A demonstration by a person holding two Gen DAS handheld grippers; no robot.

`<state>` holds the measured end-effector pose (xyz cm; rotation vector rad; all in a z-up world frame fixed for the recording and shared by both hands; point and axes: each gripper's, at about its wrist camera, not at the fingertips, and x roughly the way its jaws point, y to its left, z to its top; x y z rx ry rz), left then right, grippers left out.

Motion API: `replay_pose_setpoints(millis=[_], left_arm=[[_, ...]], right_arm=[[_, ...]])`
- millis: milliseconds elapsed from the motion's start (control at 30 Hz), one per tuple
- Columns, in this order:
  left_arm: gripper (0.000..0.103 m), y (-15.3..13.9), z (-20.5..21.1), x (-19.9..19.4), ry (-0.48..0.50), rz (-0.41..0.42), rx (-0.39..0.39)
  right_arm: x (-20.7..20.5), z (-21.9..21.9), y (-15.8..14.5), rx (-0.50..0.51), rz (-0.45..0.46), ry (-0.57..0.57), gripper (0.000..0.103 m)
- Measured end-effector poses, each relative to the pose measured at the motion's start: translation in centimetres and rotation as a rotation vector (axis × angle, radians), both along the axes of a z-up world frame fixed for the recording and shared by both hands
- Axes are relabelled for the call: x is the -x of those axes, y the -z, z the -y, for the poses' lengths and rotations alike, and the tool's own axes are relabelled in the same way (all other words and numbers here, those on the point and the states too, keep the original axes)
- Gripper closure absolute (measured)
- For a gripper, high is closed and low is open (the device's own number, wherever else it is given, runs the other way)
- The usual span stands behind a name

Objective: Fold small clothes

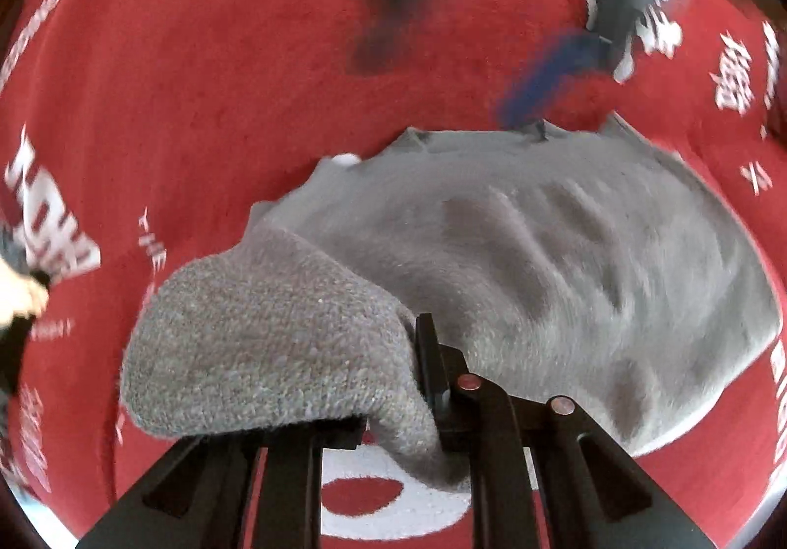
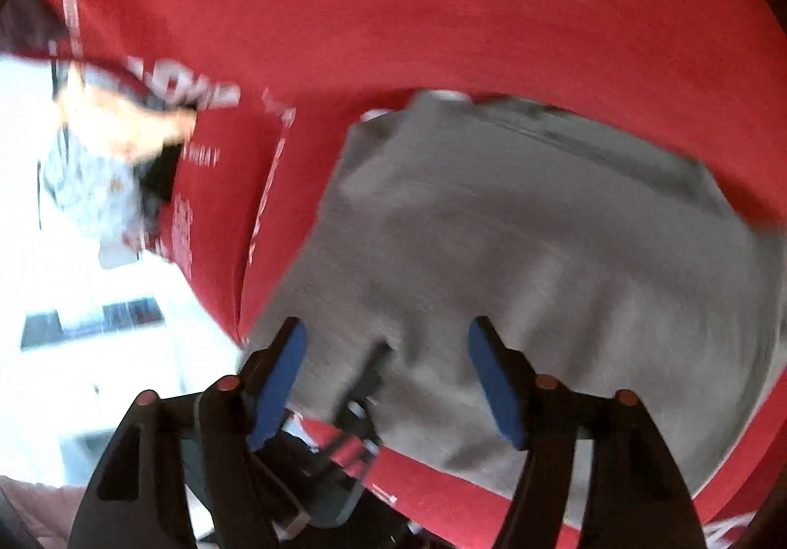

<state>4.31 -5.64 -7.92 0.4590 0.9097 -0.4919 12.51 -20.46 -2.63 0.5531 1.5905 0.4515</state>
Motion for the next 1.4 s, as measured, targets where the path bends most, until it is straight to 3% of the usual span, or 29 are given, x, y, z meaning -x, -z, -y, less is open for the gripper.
replay_pose_setpoints(millis=[133,267,400,633,667,700,767,967,1200,1400], left_arm=[[0.085,0.3,0.1,0.8,0.074,0.044,-0.04],[0.085,0.8,0.3,1.4,0.118,0.063,-0.065],[0.085,0.7,0.1,1.9,0.149,0.078,-0.067],[0.085,0.5,0.1,2.4,0.16,0.084,-0.065],[0.085,0.6,0.0,2.2,0.155,0.08,-0.059],[0.085,0.5,-0.1,2.1,0.149,0.076,-0.055],[0.085,0.2,-0.1,1.8,0.139,0.071,-0.038],[0.085,-3.5,0.8,2.5,0.145,0.108,0.045],[0.085,-8.6,5.1,6.0,0.3,0.18,0.115],[0.085,-10.2,10.7,9.7,0.465,0.188,0.14]], right_arm=[[-4.1,-5.2,2.0,0.008,-0.118,-0.148,0.023],[-6.6,-10.5,4.8,0.127,-0.195,-0.306,0.023],[-7.5,-14.3,6.9,0.256,-0.212,-0.42,0.023],[-7.7,-17.2,9.6,0.351,-0.224,-0.495,0.024],[-7.4,-17.3,9.6,0.377,-0.201,-0.509,0.041],[-7.1,-16.9,9.2,0.414,-0.168,-0.513,0.075],[-6.9,-15.2,8.1,0.377,-0.131,-0.447,0.087],[-4.5,-7.3,2.3,0.182,0.021,-0.182,0.09],[0.7,2.5,-4.2,0.011,0.165,0.078,0.09],[8.0,9.7,-5.4,-0.069,0.237,0.268,0.09]])
